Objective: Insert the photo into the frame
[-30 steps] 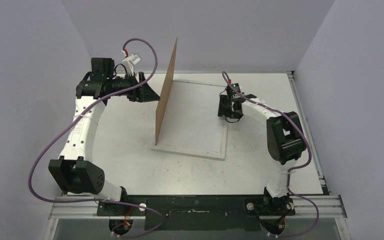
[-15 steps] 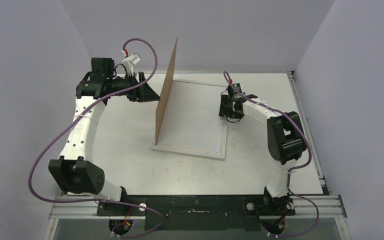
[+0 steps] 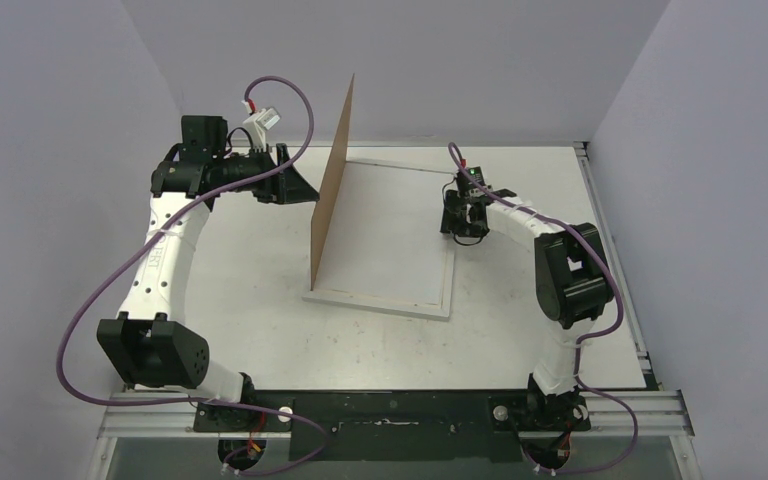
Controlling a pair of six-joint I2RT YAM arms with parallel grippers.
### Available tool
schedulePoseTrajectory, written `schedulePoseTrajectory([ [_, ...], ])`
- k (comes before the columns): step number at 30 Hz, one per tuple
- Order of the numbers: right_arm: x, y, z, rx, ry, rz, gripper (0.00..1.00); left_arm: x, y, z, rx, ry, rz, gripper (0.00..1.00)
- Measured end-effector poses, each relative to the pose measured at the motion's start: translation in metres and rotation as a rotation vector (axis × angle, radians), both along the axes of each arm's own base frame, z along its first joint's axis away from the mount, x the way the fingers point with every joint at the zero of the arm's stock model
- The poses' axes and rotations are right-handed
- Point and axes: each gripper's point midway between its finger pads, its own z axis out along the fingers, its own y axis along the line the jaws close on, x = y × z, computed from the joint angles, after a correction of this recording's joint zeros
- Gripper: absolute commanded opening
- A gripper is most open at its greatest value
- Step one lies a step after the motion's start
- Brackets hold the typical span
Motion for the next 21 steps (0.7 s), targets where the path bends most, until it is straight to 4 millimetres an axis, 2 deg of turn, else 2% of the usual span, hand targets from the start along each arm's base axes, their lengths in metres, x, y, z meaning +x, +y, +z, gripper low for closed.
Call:
schedulePoseTrajectory([
  [21, -0.0037, -0.0031, -0.0093, 0.031, 0.021, -0.022, 0.39, -0.0001, 0.0, 0.0002, -0.001, 0.0, -0.001, 0.56],
])
